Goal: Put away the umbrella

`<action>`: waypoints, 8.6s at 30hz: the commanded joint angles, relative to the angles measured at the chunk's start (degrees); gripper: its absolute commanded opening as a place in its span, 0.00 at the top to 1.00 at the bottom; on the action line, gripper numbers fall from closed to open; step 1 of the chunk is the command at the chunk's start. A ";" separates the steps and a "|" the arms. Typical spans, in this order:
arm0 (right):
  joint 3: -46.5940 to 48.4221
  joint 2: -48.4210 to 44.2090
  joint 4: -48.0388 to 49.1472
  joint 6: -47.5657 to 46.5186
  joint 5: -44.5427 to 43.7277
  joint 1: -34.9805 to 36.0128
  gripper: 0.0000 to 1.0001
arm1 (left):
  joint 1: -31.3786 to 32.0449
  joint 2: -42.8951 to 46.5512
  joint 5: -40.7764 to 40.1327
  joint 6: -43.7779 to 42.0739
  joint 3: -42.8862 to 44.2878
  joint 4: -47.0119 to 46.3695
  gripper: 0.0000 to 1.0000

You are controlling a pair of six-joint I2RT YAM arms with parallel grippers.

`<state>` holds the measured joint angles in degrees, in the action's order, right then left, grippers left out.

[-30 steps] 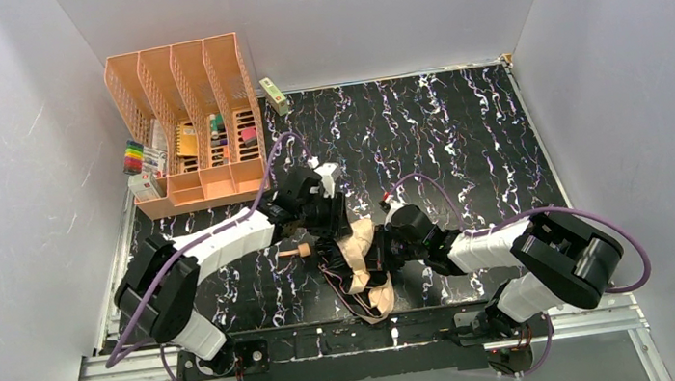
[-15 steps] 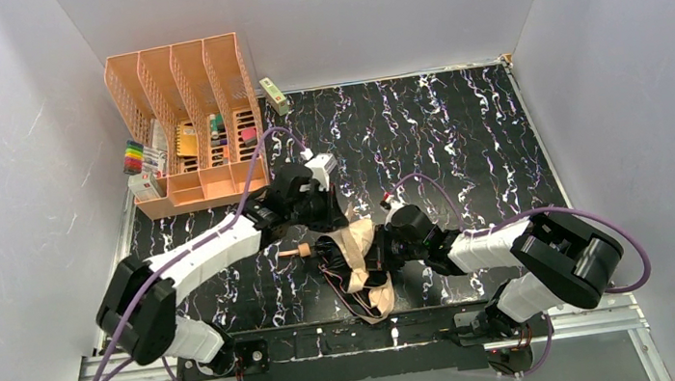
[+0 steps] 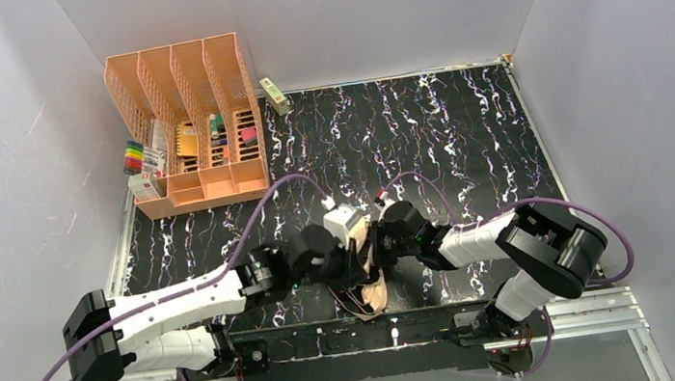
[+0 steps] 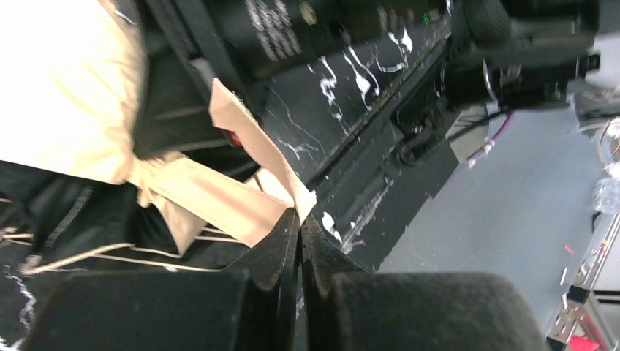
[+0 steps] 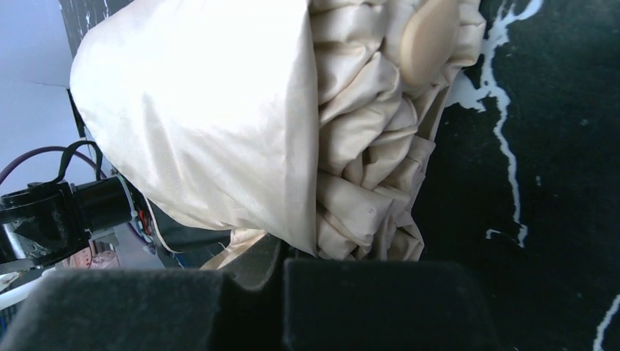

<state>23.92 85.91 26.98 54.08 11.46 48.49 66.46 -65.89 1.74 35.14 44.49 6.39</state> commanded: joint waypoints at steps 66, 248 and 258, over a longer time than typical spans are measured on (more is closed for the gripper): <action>-6.57 -13.60 -20.65 -9.41 -4.34 -0.85 0.90 | -23.85 -32.80 33.10 -44.91 19.85 12.05 0.02; 3.70 -8.18 -17.91 -109.97 -3.95 1.61 0.96 | -30.95 -29.94 43.11 -55.48 4.82 -6.77 0.02; 2.68 -9.01 -14.51 -110.07 -4.85 1.61 0.95 | -28.61 -32.29 40.47 -58.85 4.53 0.34 0.29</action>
<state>28.21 77.67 11.57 -54.76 9.21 50.17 36.99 -97.01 43.00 -21.32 48.75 1.19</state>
